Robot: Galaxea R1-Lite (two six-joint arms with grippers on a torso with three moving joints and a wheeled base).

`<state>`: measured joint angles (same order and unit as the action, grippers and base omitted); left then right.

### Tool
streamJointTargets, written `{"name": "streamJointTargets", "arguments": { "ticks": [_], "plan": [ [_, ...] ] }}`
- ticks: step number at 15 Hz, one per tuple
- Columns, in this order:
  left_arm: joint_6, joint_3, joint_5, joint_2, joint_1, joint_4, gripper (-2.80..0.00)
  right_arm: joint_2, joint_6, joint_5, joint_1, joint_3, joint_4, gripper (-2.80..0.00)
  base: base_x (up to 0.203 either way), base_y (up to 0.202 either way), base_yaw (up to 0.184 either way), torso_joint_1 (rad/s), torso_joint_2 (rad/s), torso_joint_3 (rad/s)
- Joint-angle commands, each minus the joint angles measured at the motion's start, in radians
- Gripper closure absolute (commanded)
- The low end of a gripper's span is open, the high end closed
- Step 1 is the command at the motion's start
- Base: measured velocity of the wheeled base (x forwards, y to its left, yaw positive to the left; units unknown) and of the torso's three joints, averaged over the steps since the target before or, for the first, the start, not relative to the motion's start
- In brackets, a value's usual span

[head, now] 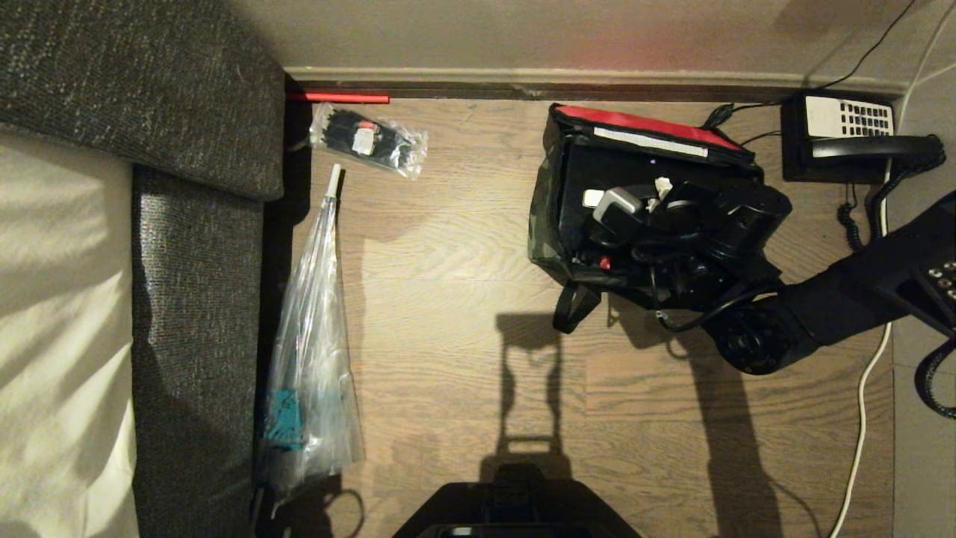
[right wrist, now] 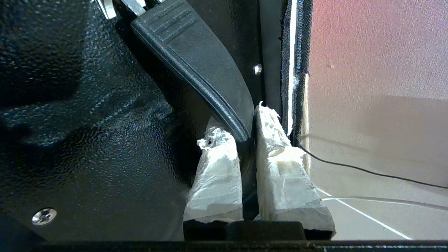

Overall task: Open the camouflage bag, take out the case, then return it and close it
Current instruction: Place the black box back

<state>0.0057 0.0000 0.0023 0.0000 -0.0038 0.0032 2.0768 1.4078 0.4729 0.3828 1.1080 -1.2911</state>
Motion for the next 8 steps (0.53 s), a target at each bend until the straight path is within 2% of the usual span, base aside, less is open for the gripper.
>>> {"name": "streamJointTargets", "arguments": {
  "ticks": [1, 2, 3, 8],
  "plan": [
    [0.000, 0.001, 0.001, 0.000, 0.001, 0.000, 0.00, 0.010, 0.000, 0.002, 0.000, -0.009, -0.001, 0.00, 0.000, 0.000, 0.000, 0.000, 0.00, 0.000],
    [0.000, 0.000, 0.001, 0.000, 0.001, 0.000, 0.00, 0.007, -0.001, 0.000, -0.001, -0.013, 0.010, 0.00, 0.000, 0.000, 0.000, 0.000, 0.00, 0.000],
    [0.000, 0.001, -0.001, 0.000, 0.001, 0.000, 0.00, 0.008, -0.004, 0.001, -0.001, -0.014, 0.007, -2.80, 0.000, 0.000, 0.000, 0.000, 0.00, 0.000],
    [0.000, 0.001, 0.001, 0.000, 0.001, 0.000, 0.00, -0.017, -0.013, -0.001, 0.002, -0.088, 0.005, -2.80, 0.000, 0.000, 0.000, 0.000, 0.00, 0.000]
  ]
}}
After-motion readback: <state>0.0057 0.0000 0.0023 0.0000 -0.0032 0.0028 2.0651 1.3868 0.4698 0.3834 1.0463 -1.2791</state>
